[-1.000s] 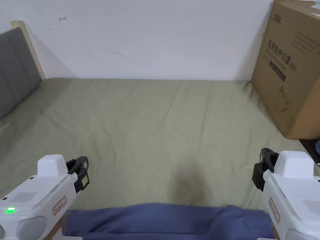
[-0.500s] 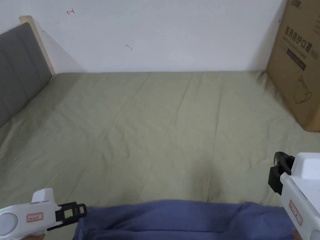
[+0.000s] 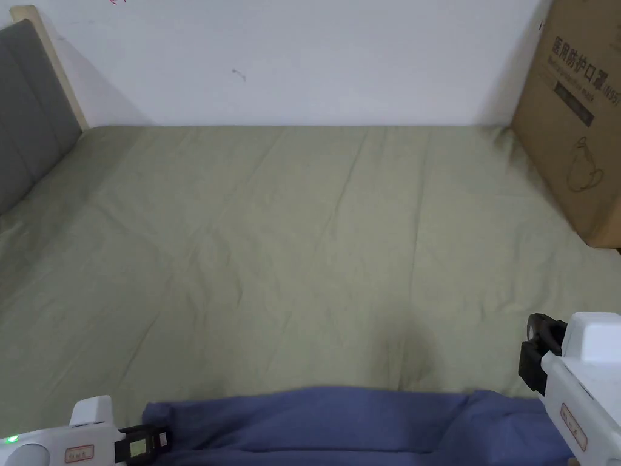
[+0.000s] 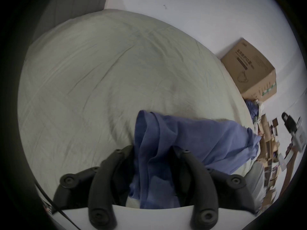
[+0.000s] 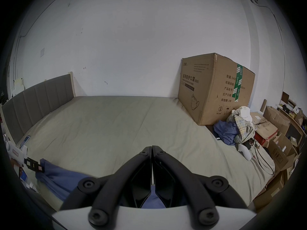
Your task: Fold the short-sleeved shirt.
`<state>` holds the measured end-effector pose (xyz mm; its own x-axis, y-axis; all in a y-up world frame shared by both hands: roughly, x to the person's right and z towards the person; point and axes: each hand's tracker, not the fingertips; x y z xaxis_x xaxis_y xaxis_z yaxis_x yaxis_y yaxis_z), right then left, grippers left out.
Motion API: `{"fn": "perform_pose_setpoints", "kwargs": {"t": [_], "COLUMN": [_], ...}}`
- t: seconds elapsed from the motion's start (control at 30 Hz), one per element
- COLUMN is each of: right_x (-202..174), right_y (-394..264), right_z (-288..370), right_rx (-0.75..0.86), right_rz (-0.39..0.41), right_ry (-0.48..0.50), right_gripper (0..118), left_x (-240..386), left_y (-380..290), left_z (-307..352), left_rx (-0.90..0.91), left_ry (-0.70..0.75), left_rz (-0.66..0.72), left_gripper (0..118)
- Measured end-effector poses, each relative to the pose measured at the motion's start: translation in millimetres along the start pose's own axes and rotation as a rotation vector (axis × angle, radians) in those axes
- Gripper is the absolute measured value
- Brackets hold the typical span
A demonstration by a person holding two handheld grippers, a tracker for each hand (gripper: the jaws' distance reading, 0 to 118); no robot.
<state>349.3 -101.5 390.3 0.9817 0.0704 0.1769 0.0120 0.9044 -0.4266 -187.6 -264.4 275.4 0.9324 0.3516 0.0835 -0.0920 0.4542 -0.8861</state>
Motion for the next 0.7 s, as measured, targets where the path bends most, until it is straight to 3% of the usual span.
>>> {"fn": "perform_pose_setpoints", "kwargs": {"t": [0.1, 0.13, 0.27, 0.43, 0.57, 0.7], "right_x": [3, 3, 6, 14, 19, 26], "right_y": [-1, -1, -1, 0, 1, 0], "right_z": [-1, -2, 1, 8, 14, 19], "right_rx": [-0.003, -0.003, 0.002, 0.020, 0.036, 0.047], "right_rz": [-0.012, -0.016, -0.035, -0.043, -0.047, -0.060], "right_ry": [-0.001, 0.000, 0.006, 0.010, 0.007, 0.006], "right_gripper": [0, 0, 0, 0, 0, 0], "left_x": [11, 18, 41, 38, 32, 12], "left_y": [1, 2, -2, 10, 17, 22], "left_z": [-1, -2, 7, 48, 75, 94], "left_rx": [0.002, 0.000, 0.033, 0.125, 0.167, 0.164], "left_ry": [-0.027, -0.036, 0.085, 0.078, 0.172, 0.234], "left_rz": [-0.032, -0.049, -0.199, -0.109, -0.148, -0.079], "left_gripper": [9, 7, 4, 3, 3, 3]}}
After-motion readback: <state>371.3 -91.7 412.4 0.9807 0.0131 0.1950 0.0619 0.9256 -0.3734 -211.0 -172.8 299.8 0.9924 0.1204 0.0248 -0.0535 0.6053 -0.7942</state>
